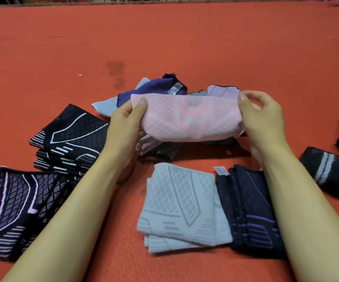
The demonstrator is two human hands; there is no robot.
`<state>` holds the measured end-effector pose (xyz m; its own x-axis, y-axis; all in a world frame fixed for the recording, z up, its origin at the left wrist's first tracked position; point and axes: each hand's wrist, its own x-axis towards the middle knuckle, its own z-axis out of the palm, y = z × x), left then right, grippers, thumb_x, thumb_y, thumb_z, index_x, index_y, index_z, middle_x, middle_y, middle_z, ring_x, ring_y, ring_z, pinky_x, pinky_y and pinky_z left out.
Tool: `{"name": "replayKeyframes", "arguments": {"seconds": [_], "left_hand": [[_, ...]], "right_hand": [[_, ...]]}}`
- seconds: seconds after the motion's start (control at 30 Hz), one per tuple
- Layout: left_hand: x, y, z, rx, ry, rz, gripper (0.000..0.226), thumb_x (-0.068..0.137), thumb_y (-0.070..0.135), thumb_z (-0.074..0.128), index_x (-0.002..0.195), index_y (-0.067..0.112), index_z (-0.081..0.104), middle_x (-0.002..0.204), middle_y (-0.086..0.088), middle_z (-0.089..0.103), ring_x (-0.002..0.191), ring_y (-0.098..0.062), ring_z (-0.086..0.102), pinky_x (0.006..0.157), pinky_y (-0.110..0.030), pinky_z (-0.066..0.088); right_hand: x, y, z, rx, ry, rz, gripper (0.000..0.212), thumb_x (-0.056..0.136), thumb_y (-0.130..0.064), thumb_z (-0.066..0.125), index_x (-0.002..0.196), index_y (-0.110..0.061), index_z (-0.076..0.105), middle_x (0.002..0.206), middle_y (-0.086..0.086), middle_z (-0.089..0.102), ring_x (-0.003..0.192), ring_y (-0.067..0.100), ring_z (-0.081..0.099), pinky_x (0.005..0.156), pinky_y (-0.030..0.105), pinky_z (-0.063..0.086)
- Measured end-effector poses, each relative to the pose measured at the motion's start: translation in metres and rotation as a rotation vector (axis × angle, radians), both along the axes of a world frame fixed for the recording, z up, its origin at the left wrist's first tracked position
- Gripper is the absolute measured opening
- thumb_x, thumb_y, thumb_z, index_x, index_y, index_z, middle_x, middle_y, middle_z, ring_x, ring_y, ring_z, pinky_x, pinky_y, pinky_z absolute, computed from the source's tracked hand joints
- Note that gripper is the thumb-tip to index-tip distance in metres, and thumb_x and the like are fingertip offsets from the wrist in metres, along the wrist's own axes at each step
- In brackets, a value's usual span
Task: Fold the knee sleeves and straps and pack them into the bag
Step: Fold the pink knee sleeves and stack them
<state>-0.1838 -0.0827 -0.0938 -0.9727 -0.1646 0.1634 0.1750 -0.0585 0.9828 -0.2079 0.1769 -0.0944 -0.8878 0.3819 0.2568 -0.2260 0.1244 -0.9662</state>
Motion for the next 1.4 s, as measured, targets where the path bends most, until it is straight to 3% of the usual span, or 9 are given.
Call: {"name": "replayKeyframes", "arguments": {"seconds": [0.17,0.33,0.47,0.53,0.63,0.97,1.13,1.23,1.4], "left_hand": [[0.000,-0.006,0.003,-0.111,0.164,-0.098,0.028,0.108,0.018,0.050,0.133,0.027,0.060,0.102,-0.006,0.075,0.095,-0.021,0.066,0.074,-0.027,0.047],[0.010,0.003,0.001,-0.399,0.178,-0.135,0.018,0.107,0.022,0.057,0.106,0.010,0.070,0.087,0.002,0.069,0.082,-0.004,0.059,0.081,-0.022,0.045],[0.013,0.006,-0.002,-0.560,0.172,-0.239,0.033,0.104,0.035,0.062,0.103,0.003,0.066,0.100,-0.018,0.064,0.077,-0.009,0.056,0.074,-0.027,0.045],[0.012,0.007,-0.001,-0.635,0.231,-0.184,0.024,0.103,0.028,0.064,0.100,0.004,0.062,0.100,-0.014,0.063,0.076,-0.011,0.056,0.068,-0.028,0.046],[0.011,0.005,-0.003,-0.666,0.294,-0.054,0.033,0.105,0.032,0.060,0.092,0.003,0.054,0.091,-0.016,0.057,0.080,-0.029,0.055,0.071,-0.040,0.047],[0.009,0.001,-0.007,-0.779,0.250,0.162,0.033,0.107,0.031,0.053,0.085,0.013,0.034,0.067,-0.004,0.041,0.068,-0.026,0.038,0.061,-0.041,0.027],[0.005,0.002,-0.011,-0.798,0.081,0.206,0.034,0.108,0.033,0.046,0.084,0.014,0.033,0.072,-0.002,0.046,0.075,-0.030,0.042,0.065,-0.042,0.022],[0.002,0.001,-0.011,-0.680,0.059,0.232,0.034,0.107,0.034,0.049,0.088,0.006,0.045,0.079,-0.003,0.053,0.077,-0.021,0.046,0.069,-0.040,0.033],[0.002,0.003,-0.004,-0.411,0.036,0.252,0.026,0.104,0.034,0.057,0.095,0.010,0.061,0.088,0.000,0.063,0.077,-0.009,0.052,0.068,-0.024,0.042]], "right_hand": [[-0.002,0.007,-0.003,0.047,0.033,0.037,0.017,0.102,-0.018,0.056,0.109,-0.030,0.067,0.068,-0.002,0.055,0.062,0.015,0.039,0.055,0.028,0.035],[-0.002,0.006,-0.006,0.175,0.068,-0.005,0.020,0.102,-0.018,0.054,0.113,-0.029,0.066,0.058,-0.008,0.033,0.053,0.010,0.027,0.054,0.030,0.028],[-0.002,0.006,-0.006,0.172,0.057,-0.029,0.026,0.102,-0.018,0.054,0.122,-0.030,0.068,0.063,-0.006,0.045,0.055,0.007,0.036,0.057,0.025,0.034],[-0.004,0.006,-0.006,0.142,0.010,-0.024,0.038,0.098,-0.024,0.058,0.134,-0.034,0.062,0.091,0.000,0.070,0.075,0.005,0.058,0.074,0.024,0.048],[-0.006,0.007,-0.007,0.187,-0.091,0.023,0.068,0.088,-0.030,0.060,0.154,-0.035,0.044,0.113,-0.008,0.073,0.099,0.007,0.066,0.103,0.037,0.052],[-0.002,0.008,-0.011,0.478,-0.197,0.153,0.070,0.103,-0.013,0.046,0.161,-0.046,0.022,0.110,-0.007,0.064,0.074,0.005,0.056,0.059,0.010,0.042],[-0.002,0.009,-0.012,0.746,-0.416,0.277,0.063,0.103,-0.023,0.050,0.160,-0.038,0.029,0.125,0.009,0.068,0.099,0.025,0.062,0.081,0.028,0.037],[-0.004,0.007,-0.014,0.627,-0.359,0.225,0.057,0.103,-0.022,0.051,0.156,-0.035,0.038,0.132,0.008,0.066,0.104,0.024,0.063,0.088,0.031,0.044],[-0.010,0.012,-0.003,-0.103,-0.197,0.122,0.044,0.090,-0.041,0.065,0.133,-0.034,0.062,0.134,0.005,0.067,0.112,0.019,0.067,0.099,0.043,0.056]]}}
